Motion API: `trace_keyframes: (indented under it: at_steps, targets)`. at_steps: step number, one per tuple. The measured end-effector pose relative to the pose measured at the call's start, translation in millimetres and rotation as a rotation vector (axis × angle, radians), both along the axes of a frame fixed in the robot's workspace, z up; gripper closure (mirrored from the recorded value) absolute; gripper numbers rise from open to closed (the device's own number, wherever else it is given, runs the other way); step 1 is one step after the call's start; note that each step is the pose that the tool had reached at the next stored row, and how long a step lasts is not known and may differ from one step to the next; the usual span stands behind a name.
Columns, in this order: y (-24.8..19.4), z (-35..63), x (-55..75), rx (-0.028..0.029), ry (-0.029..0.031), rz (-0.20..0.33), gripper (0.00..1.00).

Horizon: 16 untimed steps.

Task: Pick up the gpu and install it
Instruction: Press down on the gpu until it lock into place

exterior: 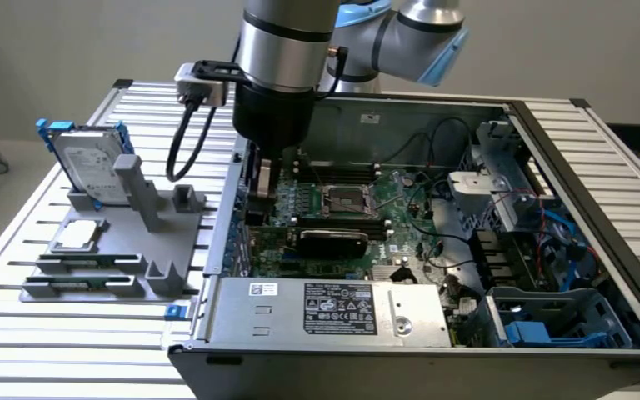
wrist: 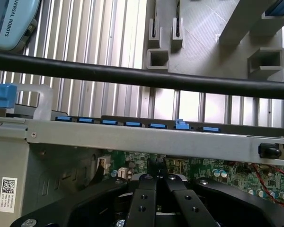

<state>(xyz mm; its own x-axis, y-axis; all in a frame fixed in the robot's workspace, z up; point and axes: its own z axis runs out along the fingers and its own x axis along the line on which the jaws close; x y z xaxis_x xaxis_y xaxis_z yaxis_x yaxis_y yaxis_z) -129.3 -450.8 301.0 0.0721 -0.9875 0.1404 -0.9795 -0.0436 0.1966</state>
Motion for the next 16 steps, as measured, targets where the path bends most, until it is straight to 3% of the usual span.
trace_keyframes:
  at_steps: [16]
  targets:
    - [5.7, -1.6, 0.0, 0.0, 0.0004, -0.003, 0.89]
